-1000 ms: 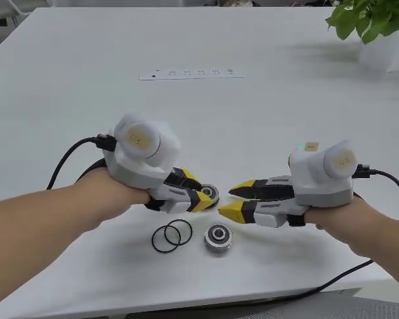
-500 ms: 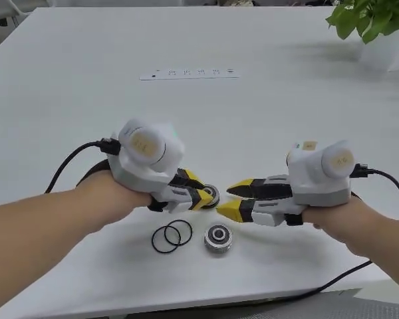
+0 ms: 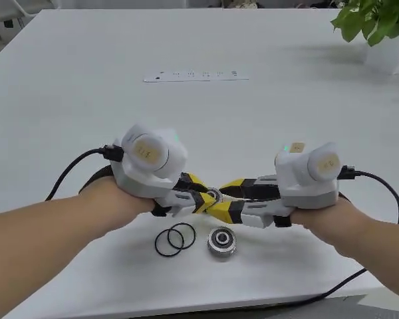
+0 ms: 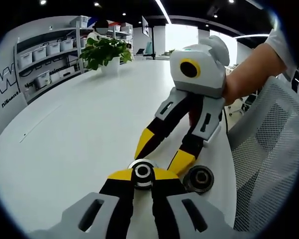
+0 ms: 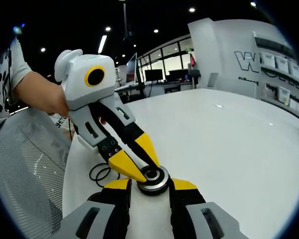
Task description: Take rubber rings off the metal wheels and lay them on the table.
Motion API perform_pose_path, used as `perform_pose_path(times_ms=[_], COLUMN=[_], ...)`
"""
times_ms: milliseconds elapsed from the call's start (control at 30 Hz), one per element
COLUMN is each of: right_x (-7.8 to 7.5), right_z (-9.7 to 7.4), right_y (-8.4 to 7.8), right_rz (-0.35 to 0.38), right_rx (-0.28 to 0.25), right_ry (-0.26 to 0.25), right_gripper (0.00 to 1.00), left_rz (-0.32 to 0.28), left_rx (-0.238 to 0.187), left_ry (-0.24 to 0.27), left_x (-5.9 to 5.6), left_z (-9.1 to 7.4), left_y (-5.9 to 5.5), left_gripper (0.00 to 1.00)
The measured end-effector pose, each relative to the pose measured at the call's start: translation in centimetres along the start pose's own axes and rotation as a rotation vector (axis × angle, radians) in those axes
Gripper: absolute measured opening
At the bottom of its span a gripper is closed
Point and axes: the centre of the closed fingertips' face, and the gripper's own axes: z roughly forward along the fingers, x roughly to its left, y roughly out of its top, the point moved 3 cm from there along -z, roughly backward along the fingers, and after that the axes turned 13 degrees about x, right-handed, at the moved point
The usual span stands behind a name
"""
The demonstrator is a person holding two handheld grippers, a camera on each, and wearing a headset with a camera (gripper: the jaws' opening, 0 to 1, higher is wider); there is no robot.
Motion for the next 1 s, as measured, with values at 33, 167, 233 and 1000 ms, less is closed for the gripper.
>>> perform_pose_path(times_ms=[33,167,233,1000], right_x=[-0.01,-0.15,-0.31,-0.47], right_z=[0.06,0.15,0.2,-0.02], right_y=[-0.02,-0.04,-0.1,-0.65], right_rz=[-0.006,-0.027,-0.031,-0.018], right_rx=[0.005,0.012,0.018,0.028], right_ry=[-0.004,-0.018,-0.029,-0.043], right_gripper=[0.29,0.29,0.3,0.23], left_rz=[-0.001,-0.007,-0.009,-0.02], left_rx=[-0.002,-0.008,-0.009,-0.02], left_ry=[0.001,0.004,0.004,0.015], left_x=[0.02,0.1,0.14,0.1], left_z=[-0.01,-0.09,-0.12,-0.58], left_y=[-0.03,-0.05,-0.05,-0.14], left_gripper=[0.08,0.08,0.08,0.08])
